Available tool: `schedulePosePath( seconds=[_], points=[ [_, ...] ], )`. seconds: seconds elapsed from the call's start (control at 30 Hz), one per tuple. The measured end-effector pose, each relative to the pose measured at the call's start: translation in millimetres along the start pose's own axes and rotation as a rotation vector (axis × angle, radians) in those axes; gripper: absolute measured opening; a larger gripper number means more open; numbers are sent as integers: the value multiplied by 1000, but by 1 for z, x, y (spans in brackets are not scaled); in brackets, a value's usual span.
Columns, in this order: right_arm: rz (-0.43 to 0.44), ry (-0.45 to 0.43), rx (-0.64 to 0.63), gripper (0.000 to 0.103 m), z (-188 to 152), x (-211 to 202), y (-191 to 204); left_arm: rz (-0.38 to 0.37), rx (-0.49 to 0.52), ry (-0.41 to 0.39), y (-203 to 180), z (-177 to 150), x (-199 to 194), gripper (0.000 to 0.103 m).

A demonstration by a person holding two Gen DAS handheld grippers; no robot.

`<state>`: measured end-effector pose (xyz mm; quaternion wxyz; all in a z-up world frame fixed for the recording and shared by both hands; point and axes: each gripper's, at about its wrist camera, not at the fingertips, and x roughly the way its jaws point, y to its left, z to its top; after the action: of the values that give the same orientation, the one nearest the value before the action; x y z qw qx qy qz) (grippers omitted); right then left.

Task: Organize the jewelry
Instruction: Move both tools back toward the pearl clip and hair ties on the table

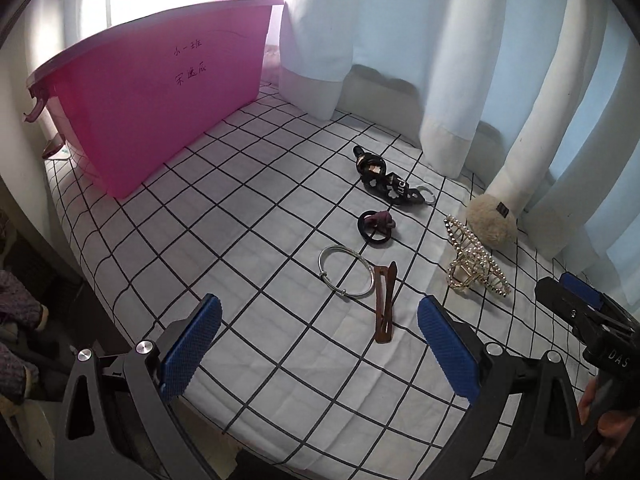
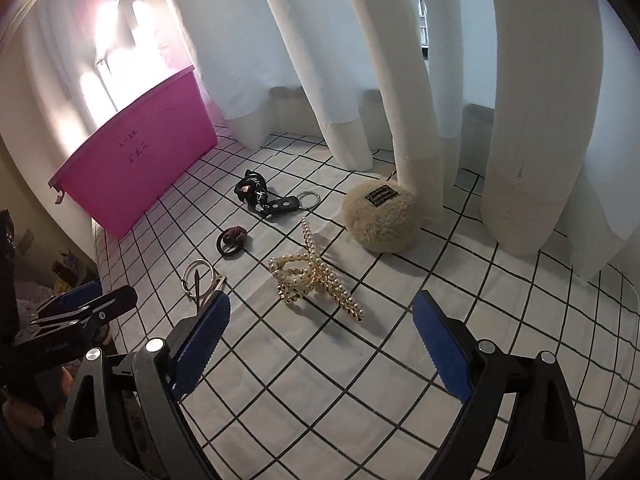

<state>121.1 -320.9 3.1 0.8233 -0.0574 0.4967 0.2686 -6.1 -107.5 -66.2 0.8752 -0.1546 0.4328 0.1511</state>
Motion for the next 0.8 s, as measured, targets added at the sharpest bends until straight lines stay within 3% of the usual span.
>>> schedulePosePath(
  seconds=[0.27,0.47,0.8],
  points=[
    [71,40,-74,88,4,40,-6,45,-47,13,-18,-19,31,97],
    [113,40,-132,88,6,61,-4,37,-44,16,-30,-30,50,97],
    [129,64,-100,88,10,82,-4,75,-67,-9,-26,-24,62,97]
  ],
)
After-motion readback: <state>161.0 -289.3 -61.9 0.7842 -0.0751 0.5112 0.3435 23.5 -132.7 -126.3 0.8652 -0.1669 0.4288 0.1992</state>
